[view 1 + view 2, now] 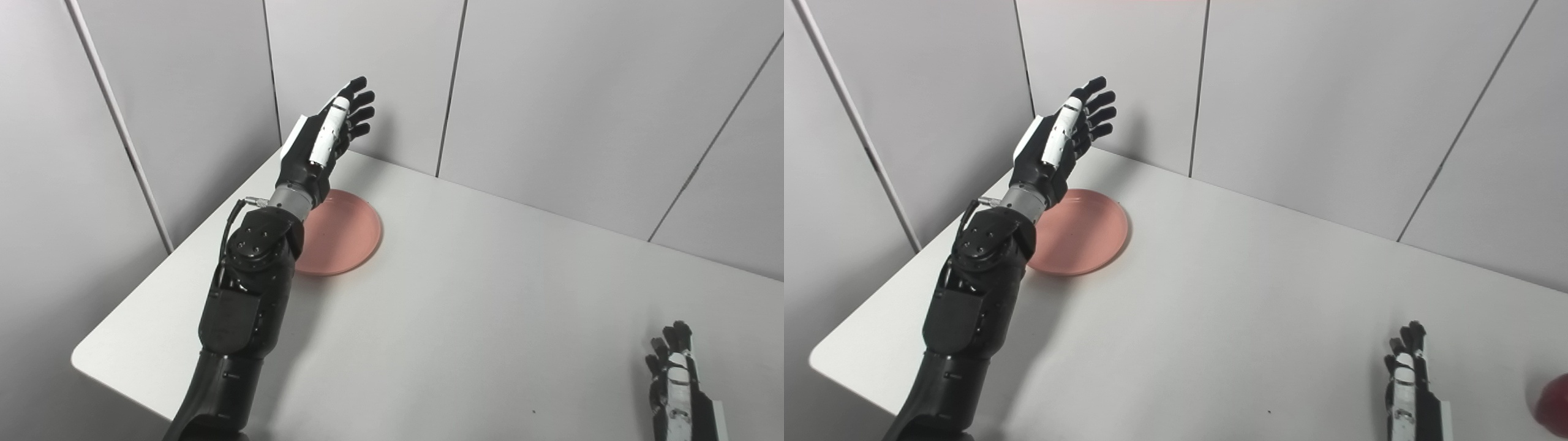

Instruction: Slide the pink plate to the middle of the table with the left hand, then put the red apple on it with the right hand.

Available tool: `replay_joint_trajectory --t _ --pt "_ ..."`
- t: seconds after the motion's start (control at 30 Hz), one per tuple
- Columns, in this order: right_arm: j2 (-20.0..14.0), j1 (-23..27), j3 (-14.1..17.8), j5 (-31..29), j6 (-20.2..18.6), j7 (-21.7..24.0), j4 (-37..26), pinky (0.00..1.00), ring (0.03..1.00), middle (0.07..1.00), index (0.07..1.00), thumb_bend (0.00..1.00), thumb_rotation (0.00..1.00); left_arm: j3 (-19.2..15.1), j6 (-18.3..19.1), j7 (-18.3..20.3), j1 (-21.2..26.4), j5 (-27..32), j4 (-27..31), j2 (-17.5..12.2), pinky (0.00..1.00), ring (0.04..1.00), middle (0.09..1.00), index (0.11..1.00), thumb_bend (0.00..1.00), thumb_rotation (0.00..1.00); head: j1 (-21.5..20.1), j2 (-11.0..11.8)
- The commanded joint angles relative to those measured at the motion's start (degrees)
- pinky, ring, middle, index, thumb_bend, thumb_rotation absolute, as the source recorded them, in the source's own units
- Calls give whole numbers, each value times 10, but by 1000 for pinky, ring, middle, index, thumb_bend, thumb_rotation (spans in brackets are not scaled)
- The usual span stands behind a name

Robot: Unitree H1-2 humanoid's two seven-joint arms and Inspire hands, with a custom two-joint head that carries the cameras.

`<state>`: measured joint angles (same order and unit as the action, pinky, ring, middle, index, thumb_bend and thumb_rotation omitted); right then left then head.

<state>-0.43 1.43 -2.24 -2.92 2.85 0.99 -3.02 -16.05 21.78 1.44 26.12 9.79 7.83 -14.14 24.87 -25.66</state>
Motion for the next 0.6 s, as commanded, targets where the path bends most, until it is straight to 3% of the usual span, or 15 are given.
replay_joint_trajectory --t 0.0,0.57 --pt "-6 -3 6 1 10 4 -1 1000 986 997 1000 90 1000 -5 -17 1 29 11 -4 -15 883 884 885 855 354 1000 2 -1" --pt "-10 -3 8 3 4 6 -7 1000 988 993 1000 90 1000 -56 -50 -11 56 39 -139 -55 863 858 857 836 282 998 9 -3"
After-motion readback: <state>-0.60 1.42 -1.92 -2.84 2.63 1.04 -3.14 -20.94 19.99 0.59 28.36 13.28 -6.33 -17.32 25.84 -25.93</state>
